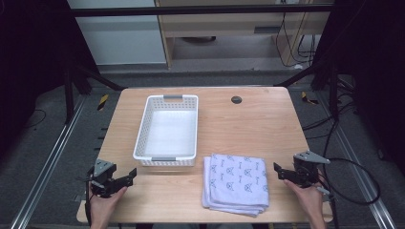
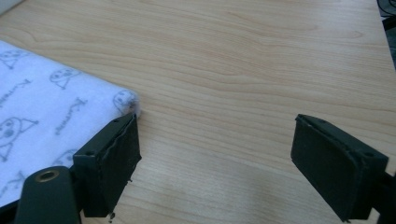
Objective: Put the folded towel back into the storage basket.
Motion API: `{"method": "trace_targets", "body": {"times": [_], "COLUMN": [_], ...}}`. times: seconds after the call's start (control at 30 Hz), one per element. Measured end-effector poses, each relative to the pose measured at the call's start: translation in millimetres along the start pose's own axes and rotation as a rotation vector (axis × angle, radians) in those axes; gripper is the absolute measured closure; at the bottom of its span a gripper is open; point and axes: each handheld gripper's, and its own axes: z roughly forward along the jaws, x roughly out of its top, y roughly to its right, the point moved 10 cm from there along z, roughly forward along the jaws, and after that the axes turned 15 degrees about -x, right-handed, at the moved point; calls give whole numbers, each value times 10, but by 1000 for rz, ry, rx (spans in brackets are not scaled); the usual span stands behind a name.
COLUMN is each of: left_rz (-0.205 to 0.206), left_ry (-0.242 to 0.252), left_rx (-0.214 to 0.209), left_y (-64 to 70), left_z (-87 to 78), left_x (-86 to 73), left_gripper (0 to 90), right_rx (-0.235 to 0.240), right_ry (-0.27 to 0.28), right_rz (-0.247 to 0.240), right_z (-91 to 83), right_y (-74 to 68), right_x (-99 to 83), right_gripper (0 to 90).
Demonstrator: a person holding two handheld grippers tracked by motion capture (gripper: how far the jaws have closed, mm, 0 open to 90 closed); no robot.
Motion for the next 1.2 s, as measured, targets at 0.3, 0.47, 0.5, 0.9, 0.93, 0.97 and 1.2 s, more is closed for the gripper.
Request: {"method": "trace_targets", "body": {"times": [0.3,0.47,0.5,0.9,0.93,0.97,1.2], "left_rz": [42,75,75,91,92,90,105], "left_ry": [-10,-46,-46,-37,-37,-33,-26], "left_rx": [-37,-71,-71,-98,-101,-107,-133], "left_y": [201,312,312,441,455,477,631], "left_z": [47,112,112,107,102,101,96], "left_x": [-2,-44,-44,-15,-13,-8,20], "left_gripper": [172,168,168,187,192,197,214], "right_rx": [9,2,2,25,30,30,44], "right_ry": [9,28,28,47,46,51,68], "right_rz": [3,-20,-20,-22,-17,-20,-24], "right_z": [-21,-50,-50,-110,-126,-129,-177], "right_y": [-25,-41,-41,-116,-131,-135,-181], "right_x": [6,35,35,94,104,113,178], "right_gripper": [162,159,159,161,163,162,164]}}
